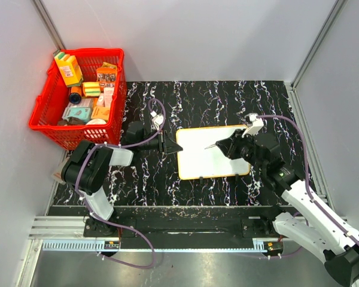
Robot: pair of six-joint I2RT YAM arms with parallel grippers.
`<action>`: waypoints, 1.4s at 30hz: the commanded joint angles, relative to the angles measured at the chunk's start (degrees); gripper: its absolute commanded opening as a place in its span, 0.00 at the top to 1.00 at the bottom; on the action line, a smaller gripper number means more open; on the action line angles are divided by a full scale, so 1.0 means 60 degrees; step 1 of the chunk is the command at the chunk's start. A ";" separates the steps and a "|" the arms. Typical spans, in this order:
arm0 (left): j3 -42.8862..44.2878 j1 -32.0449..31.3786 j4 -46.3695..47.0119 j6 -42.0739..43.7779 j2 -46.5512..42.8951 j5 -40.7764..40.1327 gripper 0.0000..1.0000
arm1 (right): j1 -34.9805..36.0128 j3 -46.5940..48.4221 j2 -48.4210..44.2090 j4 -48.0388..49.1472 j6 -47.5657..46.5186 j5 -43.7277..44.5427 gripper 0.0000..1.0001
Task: Write a sentence on the whiteboard
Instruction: Hold the whiteboard on the whiteboard stand, then write a sentence on the whiteboard.
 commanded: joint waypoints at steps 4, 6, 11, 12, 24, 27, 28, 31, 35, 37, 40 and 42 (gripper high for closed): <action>-0.0081 -0.0064 0.2080 -0.0523 0.0192 0.0825 0.86 | 0.0037 0.0441 0.0434 0.1357 -0.0589 -0.0364 1.00; -0.0169 -0.0064 0.2110 -0.0494 0.0119 0.0738 0.89 | 0.0023 0.0411 0.0654 0.1505 -0.0706 -0.0510 1.00; -0.0359 -0.0064 0.2680 -0.0713 0.0133 0.0825 0.96 | 0.0037 0.0426 0.1049 0.2209 -0.0911 -0.0321 1.00; -0.0374 -0.0079 0.2768 -0.0757 0.0148 0.0840 0.98 | 0.0037 0.0440 0.1093 0.2325 -0.0926 -0.0277 1.00; -0.0550 -0.0064 0.3077 -0.0889 0.0148 0.0694 1.00 | 0.1323 0.0338 0.1065 0.3072 -0.1936 0.1640 1.00; -0.0550 -0.0064 0.3048 -0.0875 0.0148 0.0665 1.00 | 0.1896 0.0222 0.1064 0.3321 -0.2434 0.2563 1.00; -0.0535 -0.0064 0.3033 -0.0875 0.0148 0.0665 1.00 | 0.2289 0.0192 0.1079 0.3395 -0.2638 0.3102 1.00; -0.0521 -0.0064 0.3018 -0.0889 0.0177 0.0664 1.00 | 0.2775 0.0089 0.1225 0.3629 -0.2888 0.3866 1.00; -0.0521 -0.0064 0.3018 -0.0889 0.0192 0.0650 1.00 | 0.2952 0.0118 0.1591 0.3834 -0.2963 0.4250 1.00; -0.0521 -0.0064 0.3018 -0.0904 0.0206 0.0665 1.00 | 0.2967 0.0147 0.1781 0.3981 -0.2933 0.4265 1.00; -0.0491 -0.0064 0.3047 -0.0933 0.0236 0.0694 1.00 | 0.2967 0.0279 0.2045 0.4069 -0.2963 0.4294 1.00; -0.0491 -0.0064 0.3033 -0.0933 0.0236 0.0708 1.00 | 0.2967 0.0323 0.2148 0.4186 -0.2948 0.4279 1.00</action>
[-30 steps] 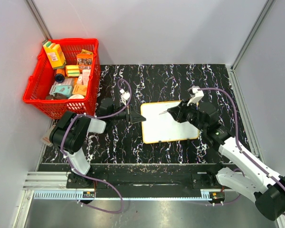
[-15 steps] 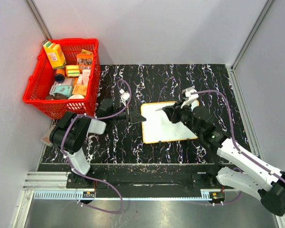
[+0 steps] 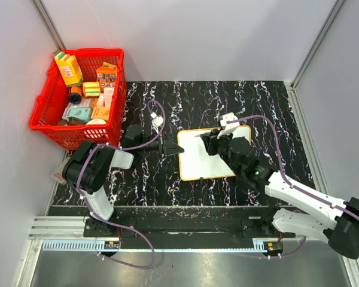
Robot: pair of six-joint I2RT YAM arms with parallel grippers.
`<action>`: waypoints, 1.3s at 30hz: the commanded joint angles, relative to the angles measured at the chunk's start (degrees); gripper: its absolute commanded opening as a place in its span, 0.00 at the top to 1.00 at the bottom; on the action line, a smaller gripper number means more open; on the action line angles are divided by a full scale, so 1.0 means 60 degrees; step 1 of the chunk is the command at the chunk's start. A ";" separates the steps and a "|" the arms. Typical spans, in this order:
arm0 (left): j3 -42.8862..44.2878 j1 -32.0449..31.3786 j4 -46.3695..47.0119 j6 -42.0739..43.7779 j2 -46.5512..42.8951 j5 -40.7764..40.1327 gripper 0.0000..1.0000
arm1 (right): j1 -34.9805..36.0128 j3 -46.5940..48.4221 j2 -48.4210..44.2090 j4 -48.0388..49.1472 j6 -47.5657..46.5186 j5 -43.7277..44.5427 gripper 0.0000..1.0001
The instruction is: Write a sentence on the whiteboard
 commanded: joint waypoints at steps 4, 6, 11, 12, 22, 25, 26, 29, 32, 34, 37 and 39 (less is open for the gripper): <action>-0.0007 -0.0020 0.0938 0.0233 0.0057 0.0104 1.00 | 0.0089 0.0334 0.0338 0.0920 -0.0154 0.0378 1.00; -0.0007 -0.0020 0.0938 0.0232 0.0057 0.0118 1.00 | 0.0104 0.0393 0.0426 0.0978 -0.0154 0.0421 1.00; -0.0021 -0.0020 0.0968 0.0218 0.0058 0.0089 1.00 | 0.0089 0.0495 0.0749 0.1066 -0.0125 0.0450 1.00; -0.0036 -0.0020 0.0968 0.0218 0.0043 0.0089 1.00 | 0.0089 0.0510 0.0792 0.1081 -0.0110 0.0509 1.00; -0.0065 -0.0021 0.0982 0.0247 0.0013 0.0089 1.00 | 0.0089 0.0393 0.1115 0.1374 -0.0095 0.0729 1.00; -0.0065 -0.0020 0.0997 0.0232 0.0013 0.0089 1.00 | 0.0089 0.0379 0.1130 0.1272 -0.0081 0.0773 1.00; -0.0065 -0.0020 0.0997 0.0232 0.0013 0.0089 1.00 | 0.0089 0.0349 0.1115 0.1257 -0.0081 0.0758 1.00; -0.0080 -0.0020 0.0997 0.0233 0.0013 0.0104 1.00 | 0.0089 0.0218 0.1071 0.1155 -0.0051 0.0685 1.00; -0.0080 -0.0020 0.1012 0.0232 0.0013 0.0089 1.00 | 0.0089 0.0057 0.0984 0.1052 0.0051 0.0656 1.00; -0.0080 -0.0020 0.1026 0.0232 0.0013 0.0089 1.00 | 0.0089 -0.0017 0.0911 0.1008 0.0080 0.0568 1.00; -0.0080 -0.0020 0.1026 0.0232 0.0013 0.0089 1.00 | 0.0089 -0.0149 0.0852 0.0935 0.0197 0.0495 1.00; -0.0080 -0.0035 0.1026 0.0232 0.0013 0.0089 1.00 | 0.0089 -0.0207 0.0808 0.0876 0.0242 0.0451 1.00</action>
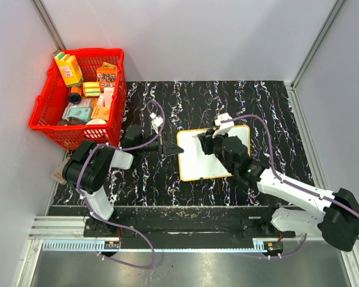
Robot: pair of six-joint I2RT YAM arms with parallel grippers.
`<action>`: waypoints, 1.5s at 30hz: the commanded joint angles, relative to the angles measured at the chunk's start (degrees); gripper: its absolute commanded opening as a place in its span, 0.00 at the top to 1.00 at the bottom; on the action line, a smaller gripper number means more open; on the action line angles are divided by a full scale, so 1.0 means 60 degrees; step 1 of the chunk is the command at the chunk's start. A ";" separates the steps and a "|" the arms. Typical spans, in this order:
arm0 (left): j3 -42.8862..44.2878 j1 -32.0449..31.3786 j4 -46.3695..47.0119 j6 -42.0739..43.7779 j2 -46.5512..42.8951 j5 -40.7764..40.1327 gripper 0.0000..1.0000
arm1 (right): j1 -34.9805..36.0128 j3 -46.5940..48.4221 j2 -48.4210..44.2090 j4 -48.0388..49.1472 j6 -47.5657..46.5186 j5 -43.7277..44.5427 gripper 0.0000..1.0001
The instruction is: Write a sentence on the whiteboard
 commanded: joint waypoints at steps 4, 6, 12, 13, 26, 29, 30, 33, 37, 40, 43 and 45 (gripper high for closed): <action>-0.0011 -0.0035 0.1019 0.0294 0.0014 0.0100 1.00 | 0.0082 -0.0248 -0.0267 -0.0020 0.0268 -0.0031 1.00; -0.0011 -0.0035 0.1019 0.0294 0.0013 0.0100 1.00 | 0.0082 -0.0263 -0.0296 -0.0094 0.0282 -0.0118 1.00; -0.0011 -0.0050 0.1019 0.0294 0.0013 0.0100 1.00 | 0.0082 -0.0394 -0.0457 -0.0299 0.0399 -0.0294 1.00; -0.0011 -0.0050 0.1019 0.0309 0.0013 0.0115 1.00 | 0.0082 -0.0424 -0.0472 -0.0313 0.0414 -0.0324 1.00; 0.0018 -0.0065 0.1004 0.0309 0.0043 0.0115 1.00 | 0.0082 -0.0409 -0.0882 -0.0504 0.0487 -0.0529 1.00; 0.0018 -0.0064 0.0990 0.0309 0.0043 0.0115 1.00 | 0.0082 -0.0424 -0.1262 -0.0387 0.0517 -0.0485 1.00; 0.0018 -0.0064 0.0990 0.0309 0.0043 0.0115 1.00 | 0.0096 -0.0424 -0.1394 -0.0329 0.0517 -0.0427 1.00; 0.0018 -0.0079 0.0990 0.0309 0.0043 0.0115 1.00 | 0.0082 -0.0336 -0.1352 -0.0211 0.0400 -0.0310 1.00; 0.0033 -0.0079 0.0975 0.0324 0.0043 0.0115 1.00 | 0.0096 -0.0088 -0.1030 -0.0167 0.0297 -0.0265 1.00; 0.0018 -0.0079 0.0975 0.0324 0.0043 0.0129 1.00 | 0.0082 0.0030 -0.0736 -0.0182 0.0297 -0.0221 1.00; 0.0018 -0.0079 0.0975 0.0324 0.0043 0.0115 1.00 | 0.0082 0.0059 -0.0634 -0.0065 0.0326 -0.0207 1.00; 0.0033 -0.0079 0.0960 0.0324 0.0043 0.0115 1.00 | 0.0082 0.0045 -0.0663 -0.0021 0.0370 -0.0236 1.00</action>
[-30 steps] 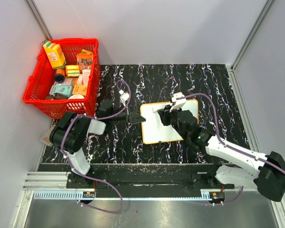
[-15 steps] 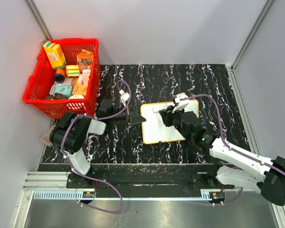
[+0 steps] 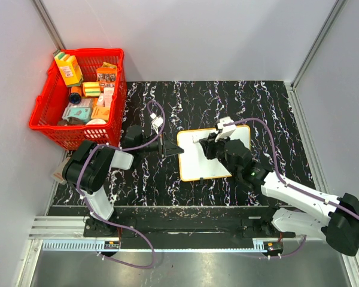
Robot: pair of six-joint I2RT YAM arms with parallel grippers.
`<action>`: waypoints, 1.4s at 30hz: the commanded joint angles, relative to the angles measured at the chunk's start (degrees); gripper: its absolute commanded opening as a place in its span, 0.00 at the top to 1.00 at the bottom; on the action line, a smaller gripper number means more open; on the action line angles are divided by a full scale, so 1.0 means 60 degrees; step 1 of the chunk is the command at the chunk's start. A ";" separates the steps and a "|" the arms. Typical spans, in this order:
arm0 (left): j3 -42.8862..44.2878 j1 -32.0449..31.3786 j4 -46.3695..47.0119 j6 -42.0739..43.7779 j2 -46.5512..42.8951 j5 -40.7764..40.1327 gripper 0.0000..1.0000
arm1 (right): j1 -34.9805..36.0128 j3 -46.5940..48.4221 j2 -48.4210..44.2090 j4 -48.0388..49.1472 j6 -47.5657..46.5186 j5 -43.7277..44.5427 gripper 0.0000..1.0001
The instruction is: Write a sentence on the whiteboard
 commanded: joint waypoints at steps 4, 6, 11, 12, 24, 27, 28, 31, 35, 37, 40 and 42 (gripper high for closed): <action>0.0066 -0.0035 0.0899 0.0342 0.0043 0.0133 1.00 | 0.0074 0.0475 -0.0098 0.0635 -0.0056 0.0190 1.00; 0.0066 -0.0035 0.0899 0.0342 0.0043 0.0133 1.00 | 0.0074 0.0475 -0.0128 0.0679 -0.0056 0.0161 1.00; 0.0066 -0.0050 0.0899 0.0342 0.0043 0.0148 1.00 | 0.0074 0.0519 0.0018 0.0753 -0.0114 0.0263 1.00; 0.0066 -0.0035 0.0899 0.0342 0.0043 0.0133 1.00 | 0.0074 0.0519 0.0062 0.0796 -0.0100 0.0278 1.00; 0.0051 -0.0050 0.0899 0.0356 0.0043 0.0133 1.00 | 0.0074 0.0299 0.0297 0.1016 -0.0261 0.0732 1.00; 0.0051 -0.0050 0.0899 0.0356 0.0043 0.0119 1.00 | 0.0074 0.0299 0.0327 0.0987 -0.0276 0.0747 1.00; 0.0037 -0.0050 0.0899 0.0356 0.0028 0.0133 1.00 | 0.0074 0.0313 0.0312 0.0973 -0.0261 0.0747 1.00; 0.0037 -0.0050 0.0899 0.0356 0.0028 0.0133 1.00 | 0.0074 0.0299 0.0239 0.0856 -0.0305 0.0863 1.00; 0.0037 -0.0050 0.0899 0.0356 0.0028 0.0133 1.00 | 0.0074 0.0226 0.0165 0.0724 -0.0290 0.0967 1.00; 0.0037 -0.0050 0.0899 0.0356 0.0028 0.0133 1.00 | 0.0075 0.0197 0.0151 0.0665 -0.0290 0.1068 1.00; 0.0037 -0.0050 0.0899 0.0356 0.0043 0.0118 1.00 | 0.0074 0.0138 0.0121 0.0636 -0.0232 0.1171 1.00; 0.0037 -0.0050 0.0899 0.0356 0.0043 0.0118 1.00 | 0.0074 0.0138 0.0092 0.0606 -0.0217 0.1186 1.00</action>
